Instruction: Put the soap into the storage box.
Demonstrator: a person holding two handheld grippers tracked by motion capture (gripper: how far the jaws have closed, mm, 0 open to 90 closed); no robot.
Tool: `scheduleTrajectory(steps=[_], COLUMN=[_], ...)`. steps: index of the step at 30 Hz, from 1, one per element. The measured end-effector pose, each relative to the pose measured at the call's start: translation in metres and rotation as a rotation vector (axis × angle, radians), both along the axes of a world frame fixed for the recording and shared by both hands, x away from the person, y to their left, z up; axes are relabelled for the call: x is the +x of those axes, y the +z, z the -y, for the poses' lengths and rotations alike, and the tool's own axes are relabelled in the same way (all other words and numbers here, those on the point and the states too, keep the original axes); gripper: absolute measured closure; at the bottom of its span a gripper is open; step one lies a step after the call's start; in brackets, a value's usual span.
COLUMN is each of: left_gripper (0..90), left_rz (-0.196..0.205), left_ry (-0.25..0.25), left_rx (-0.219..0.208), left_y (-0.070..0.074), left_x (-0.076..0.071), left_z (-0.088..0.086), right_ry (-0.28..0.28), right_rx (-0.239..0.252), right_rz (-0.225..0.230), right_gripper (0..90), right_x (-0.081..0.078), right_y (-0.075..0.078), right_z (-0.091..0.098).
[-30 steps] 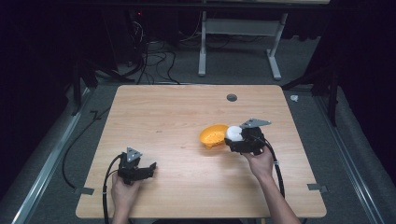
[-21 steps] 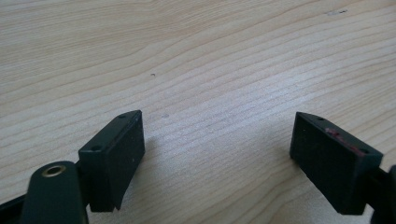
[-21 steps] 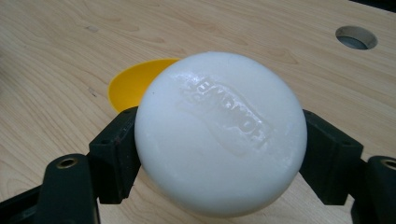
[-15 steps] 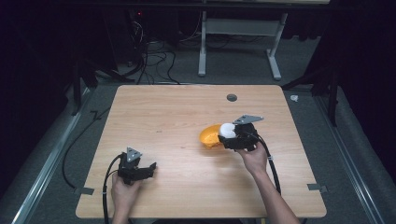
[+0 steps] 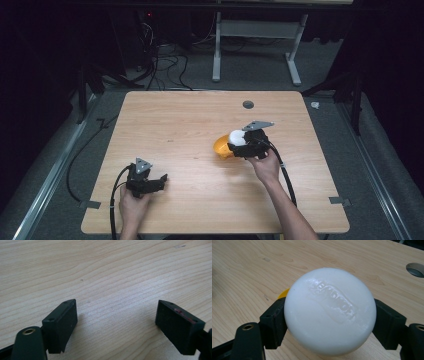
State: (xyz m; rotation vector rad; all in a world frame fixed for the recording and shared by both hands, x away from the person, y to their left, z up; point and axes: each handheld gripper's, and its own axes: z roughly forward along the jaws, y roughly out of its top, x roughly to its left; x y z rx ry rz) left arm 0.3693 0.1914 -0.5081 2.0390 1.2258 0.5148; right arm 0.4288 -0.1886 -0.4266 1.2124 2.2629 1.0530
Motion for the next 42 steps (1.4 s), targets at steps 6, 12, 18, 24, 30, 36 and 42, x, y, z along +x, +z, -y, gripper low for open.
scheduleTrajectory(steps=[6, 12, 18, 24, 30, 36, 42], left_gripper=[18.4, 18.4, 18.5, 18.5, 18.4, 18.5, 18.5], left_rz=[0.0, -0.001, -0.001, -0.001, -0.001, -0.001, -0.003], left_ry=[0.0, 0.001, 0.001, 0.001, 0.001, 0.001, 0.0], left_rx=[0.0, -0.002, -0.002, -0.002, -0.002, -0.002, -0.002], left_y=[0.0, 0.0, 0.0, 0.0, 0.0, 0.0, 0.0], left_x=[0.0, 0.0, 0.0, 0.0, 0.0, 0.0, 0.0], left_z=[0.0, 0.0, 0.0, 0.0, 0.0, 0.0, 0.0], right_ry=[0.006, 0.003, -0.001, 0.003, -0.003, -0.008, -0.01], right_rx=[-0.012, -0.02, -0.021, -0.034, -0.034, -0.042, -0.045], right_rz=[0.0, -0.015, -0.022, -0.038, -0.046, -0.059, -0.061], right_gripper=[24.7, 24.7, 24.7, 24.7, 24.7, 24.7, 24.7], right_x=[0.005, 0.009, 0.013, 0.016, 0.02, 0.023, 0.025], right_y=[-0.003, -0.008, -0.011, -0.017, -0.023, -0.027, -0.029], right_z=[-0.007, -0.01, -0.012, -0.015, -0.017, -0.018, -0.019])
